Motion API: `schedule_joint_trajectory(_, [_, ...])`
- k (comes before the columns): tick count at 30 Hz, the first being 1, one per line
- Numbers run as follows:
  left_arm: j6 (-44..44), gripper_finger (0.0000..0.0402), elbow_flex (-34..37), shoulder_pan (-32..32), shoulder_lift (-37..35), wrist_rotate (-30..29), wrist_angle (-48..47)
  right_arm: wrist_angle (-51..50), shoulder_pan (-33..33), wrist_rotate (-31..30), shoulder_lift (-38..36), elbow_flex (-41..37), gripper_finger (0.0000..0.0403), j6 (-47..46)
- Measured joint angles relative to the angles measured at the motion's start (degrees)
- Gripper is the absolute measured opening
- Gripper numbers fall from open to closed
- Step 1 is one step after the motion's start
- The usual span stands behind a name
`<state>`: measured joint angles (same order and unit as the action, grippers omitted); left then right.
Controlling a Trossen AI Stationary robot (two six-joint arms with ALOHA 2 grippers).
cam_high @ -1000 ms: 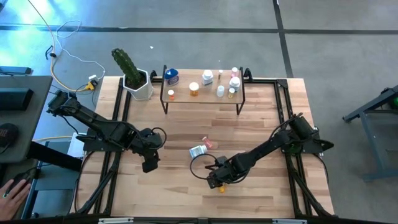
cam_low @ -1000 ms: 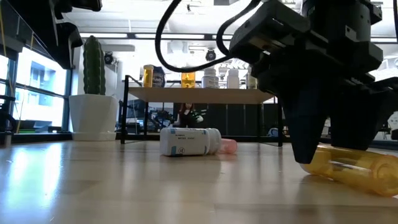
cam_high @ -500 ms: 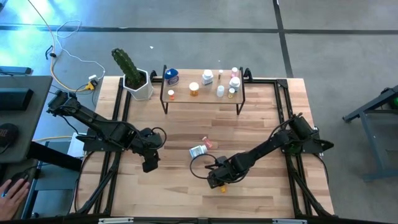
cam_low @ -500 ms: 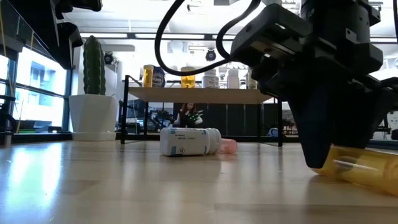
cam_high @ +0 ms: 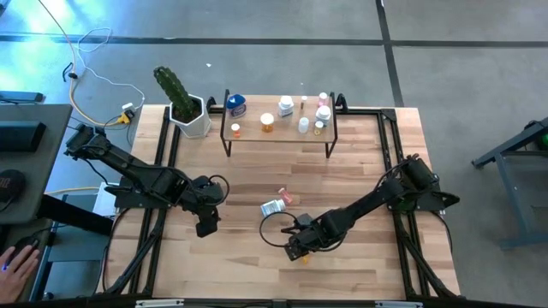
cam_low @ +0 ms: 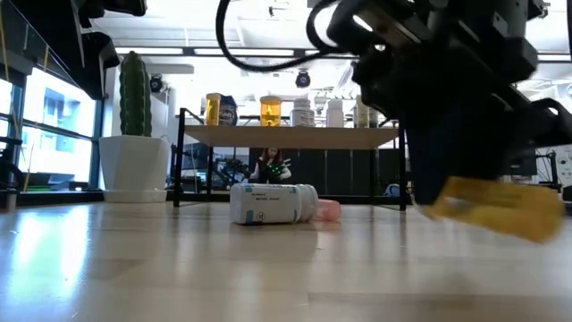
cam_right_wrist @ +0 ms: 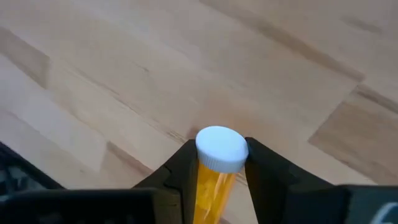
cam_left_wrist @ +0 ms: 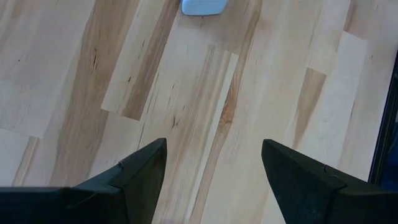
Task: Pick and place medicine bottles onto shelf by color
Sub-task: Put the orange pill bottle on the shelf
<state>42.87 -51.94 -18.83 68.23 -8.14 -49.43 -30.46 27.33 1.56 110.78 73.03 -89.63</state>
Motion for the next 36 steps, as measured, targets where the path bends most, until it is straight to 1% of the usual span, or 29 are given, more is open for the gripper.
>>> schedule_joint_trajectory(8, [-0.5,0.0254,0.0,0.0,0.0,0.0,0.0,3.2,-0.7,-7.9,-4.1,0.0,0.0098,3.5])
schedule_joint_trajectory(17, [-0.7,0.0254,0.0,0.0,0.0,0.0,0.1,8.4,-4.4,-15.2,-8.3,0.1,0.0098,14.9])
schedule_joint_trajectory(25, [-1.3,0.0254,0.0,0.0,0.0,0.0,0.2,15.2,-9.2,-17.8,-11.2,0.1,0.0099,28.5])
schedule_joint_trajectory(29, [-2.1,0.0254,0.0,0.0,0.0,0.0,0.4,19.0,-11.4,-18.0,-13.0,0.1,0.0099,35.7])
schedule_joint_trajectory(32, [-2.2,0.0254,0.0,0.0,-0.2,0.2,0.7,20.3,-13.0,-18.0,-14.6,0.1,0.0099,39.4])
schedule_joint_trajectory(36, [-2.6,0.0254,0.0,0.0,-2.7,1.0,2.1,22.1,-14.8,-18.1,-17.2,0.1,0.0099,43.3])
